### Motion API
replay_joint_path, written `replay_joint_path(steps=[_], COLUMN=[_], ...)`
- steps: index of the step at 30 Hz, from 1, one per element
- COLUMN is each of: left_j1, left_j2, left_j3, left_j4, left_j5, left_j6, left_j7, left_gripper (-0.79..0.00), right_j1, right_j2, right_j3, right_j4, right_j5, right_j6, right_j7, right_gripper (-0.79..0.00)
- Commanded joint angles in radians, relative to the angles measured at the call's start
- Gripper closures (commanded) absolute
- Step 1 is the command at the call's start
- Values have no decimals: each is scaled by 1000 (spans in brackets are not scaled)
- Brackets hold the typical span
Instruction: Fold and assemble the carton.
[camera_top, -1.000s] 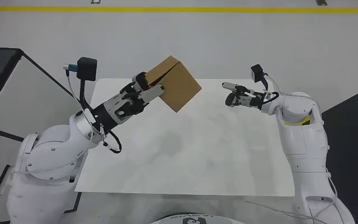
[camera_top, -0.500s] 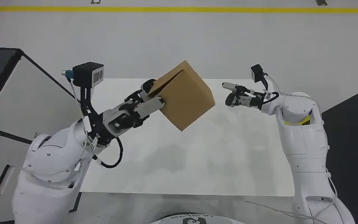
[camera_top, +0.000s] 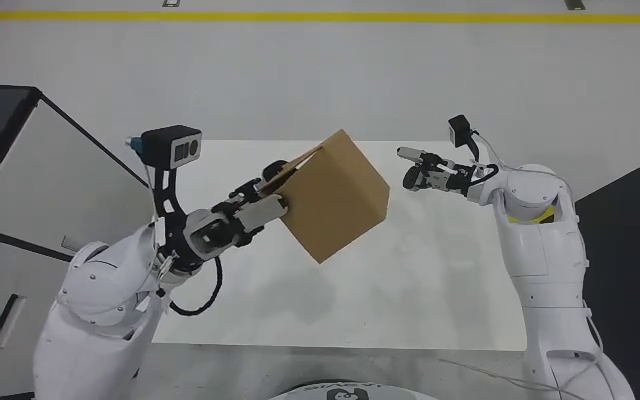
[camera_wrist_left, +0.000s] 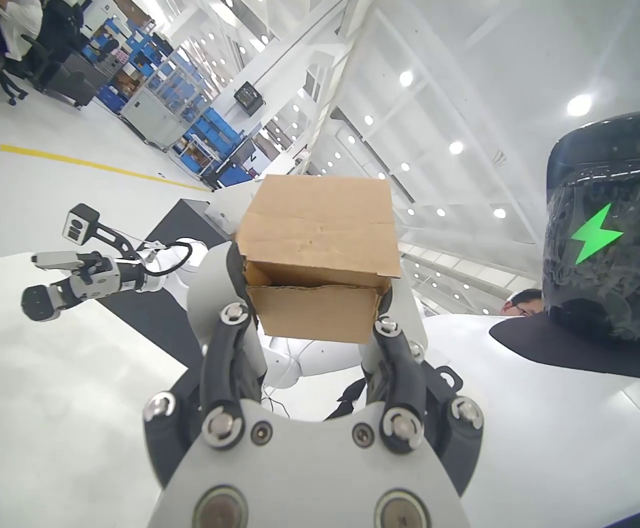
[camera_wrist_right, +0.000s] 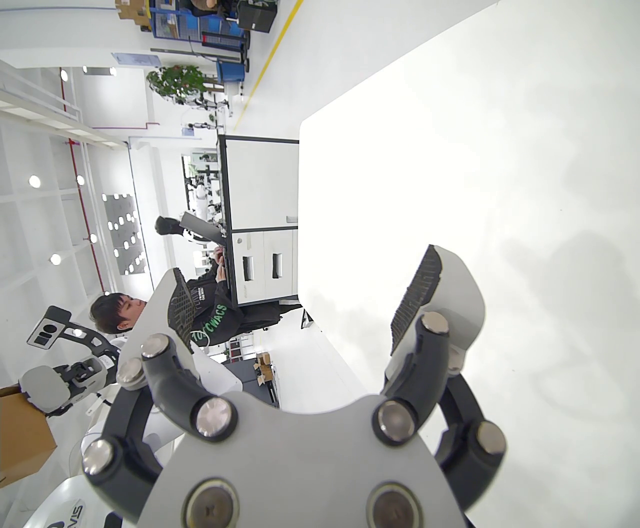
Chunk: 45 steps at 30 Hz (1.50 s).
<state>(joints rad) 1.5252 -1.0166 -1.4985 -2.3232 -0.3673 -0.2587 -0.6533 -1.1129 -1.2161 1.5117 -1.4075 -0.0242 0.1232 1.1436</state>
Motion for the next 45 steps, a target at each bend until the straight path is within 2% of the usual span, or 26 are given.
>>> replay_joint_path(steps=[1,7,13,19,22,33,35,37,40,45], left_j1=[-2,-8,-12,-19,-30,-51,-55,-64,-65,-65], left_j2=[0,1,-2,-8,-8,-13,-13,-11,-13,-13], left_j3=[-5,-7,3,14,18,36,24,2,-11,-12], left_j4=[1,-6,-7,10,23,52,56,42,12,9], left_j5=[44,164,176,56,51,38,80,203,384,405], left_j6=[45,115,128,30,-40,-124,-140,-159,-167,-166], left_j7=[16,45,78,70,13,1,9,8,64,70], left_gripper=[0,0,0,0,0,0,0,0,0,0], right_j1=[0,0,0,0,0,0,0,0,0,0], right_j2=[0,0,0,0,0,0,0,0,0,0], right_j3=[0,0,0,0,0,0,0,0,0,0], right_j4=[0,0,0,0,0,0,0,0,0,0], right_j5=[0,0,0,0,0,0,0,0,0,0], right_j6=[0,0,0,0,0,0,0,0,0,0], right_j7=[0,0,0,0,0,0,0,0,0,0], right_gripper=[-785,-785,-785,-785,-785,-785,-785,-785,-785,-785])
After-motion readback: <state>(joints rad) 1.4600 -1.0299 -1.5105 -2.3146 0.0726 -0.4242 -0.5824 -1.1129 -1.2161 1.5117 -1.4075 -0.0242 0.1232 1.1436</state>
